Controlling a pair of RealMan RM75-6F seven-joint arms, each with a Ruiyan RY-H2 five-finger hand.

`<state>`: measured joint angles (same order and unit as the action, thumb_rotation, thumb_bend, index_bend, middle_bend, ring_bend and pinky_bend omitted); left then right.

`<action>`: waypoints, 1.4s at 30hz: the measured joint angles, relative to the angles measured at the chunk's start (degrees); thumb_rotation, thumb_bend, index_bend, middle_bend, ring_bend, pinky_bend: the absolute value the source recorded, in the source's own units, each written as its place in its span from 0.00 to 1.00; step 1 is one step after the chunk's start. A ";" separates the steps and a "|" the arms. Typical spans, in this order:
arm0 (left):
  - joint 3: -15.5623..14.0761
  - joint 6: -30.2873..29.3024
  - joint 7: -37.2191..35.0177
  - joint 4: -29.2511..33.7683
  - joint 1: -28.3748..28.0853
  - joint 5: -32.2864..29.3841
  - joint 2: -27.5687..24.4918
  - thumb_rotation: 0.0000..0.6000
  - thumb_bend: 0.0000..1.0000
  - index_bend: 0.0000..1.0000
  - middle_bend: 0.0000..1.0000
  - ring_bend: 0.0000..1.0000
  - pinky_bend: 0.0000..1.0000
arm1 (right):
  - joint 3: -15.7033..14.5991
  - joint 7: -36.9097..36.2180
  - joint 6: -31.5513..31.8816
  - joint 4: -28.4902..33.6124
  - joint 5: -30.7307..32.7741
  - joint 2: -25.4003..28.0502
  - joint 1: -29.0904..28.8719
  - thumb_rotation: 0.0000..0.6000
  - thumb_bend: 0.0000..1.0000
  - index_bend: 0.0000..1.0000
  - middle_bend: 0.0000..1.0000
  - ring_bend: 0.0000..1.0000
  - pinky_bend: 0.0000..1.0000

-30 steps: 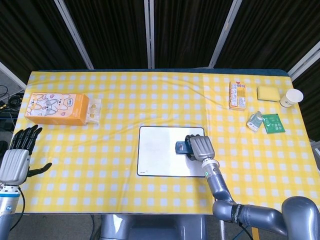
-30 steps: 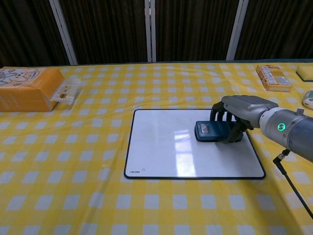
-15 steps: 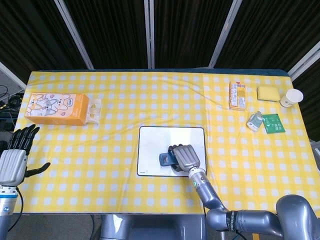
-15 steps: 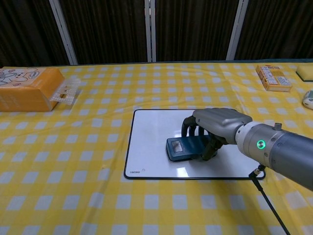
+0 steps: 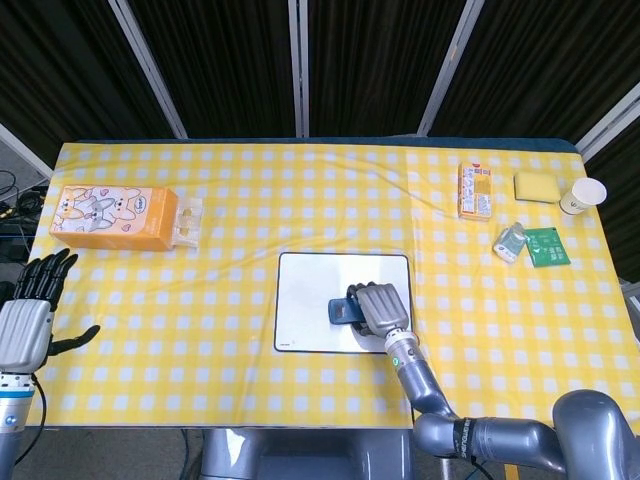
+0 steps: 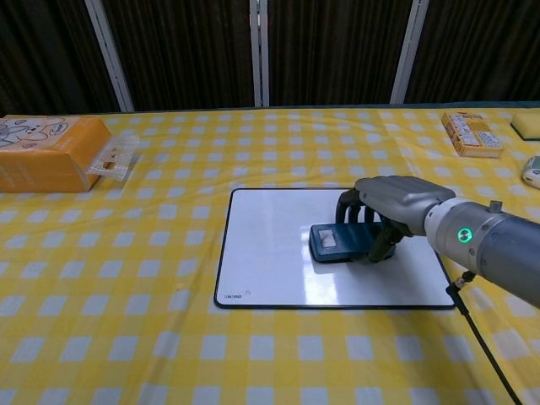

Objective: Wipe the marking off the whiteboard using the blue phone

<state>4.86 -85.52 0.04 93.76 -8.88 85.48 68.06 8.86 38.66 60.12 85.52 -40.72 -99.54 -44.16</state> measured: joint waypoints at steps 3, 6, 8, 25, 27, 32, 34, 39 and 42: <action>-0.03 0.18 0.19 -0.04 -0.04 -0.07 0.07 1.00 0.01 0.00 0.00 0.00 0.00 | 0.23 -0.01 0.42 -0.21 0.37 1.54 0.37 1.00 0.56 0.82 0.73 0.75 0.78; -0.10 0.22 0.33 0.01 -0.05 -0.01 0.11 1.00 0.01 0.00 0.00 0.00 0.00 | 0.32 -0.07 0.77 -0.09 0.52 3.27 0.82 1.00 0.56 0.82 0.73 0.75 0.78; -0.12 0.09 0.29 0.11 -0.01 0.14 0.09 1.00 0.01 0.00 0.00 0.00 0.00 | 0.55 -0.79 0.84 0.48 0.44 4.48 1.27 1.00 0.56 0.82 0.73 0.75 0.78; -0.46 -0.66 0.91 0.64 0.27 1.17 0.08 1.00 0.01 0.00 0.00 0.00 0.00 | -0.91 -12.07 5.40 8.25 -10.13 16.92 9.21 1.00 0.56 0.82 0.73 0.75 0.78; -0.53 -0.79 1.06 0.68 0.31 1.40 0.12 1.00 0.01 0.00 0.00 0.00 0.00 | -1.37 -13.20 5.42 7.85 -10.98 17.06 9.86 1.00 0.56 0.82 0.73 0.75 0.78; -0.67 -1.06 1.27 0.84 0.42 1.77 0.17 1.00 0.01 0.00 0.00 0.00 0.00 | -2.24 -16.13 5.34 5.76 -14.29 16.73 11.08 1.00 0.53 0.79 0.67 0.69 0.71; -0.69 -1.11 1.26 0.93 0.44 1.85 0.13 1.00 0.01 0.00 0.00 0.00 0.00 | -2.53 -16.88 4.74 4.62 -15.06 16.50 11.37 1.00 0.50 0.75 0.62 0.64 0.62; -0.70 -1.11 1.27 0.90 0.48 1.85 0.11 1.00 0.01 0.00 0.00 0.00 0.00 | -3.45 -17.08 2.40 3.28 -15.61 16.50 11.58 1.00 0.35 0.55 0.40 0.40 0.23; -0.71 -0.96 1.33 0.83 0.43 1.79 0.17 1.00 0.01 0.00 0.00 0.00 0.00 | -3.95 -15.51 2.23 2.05 -15.64 16.26 11.70 1.00 0.31 0.46 0.31 0.31 0.13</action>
<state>4.16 -86.47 1.37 94.59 -8.44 87.27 68.23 4.92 23.15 62.34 87.57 -56.36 -83.29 -32.45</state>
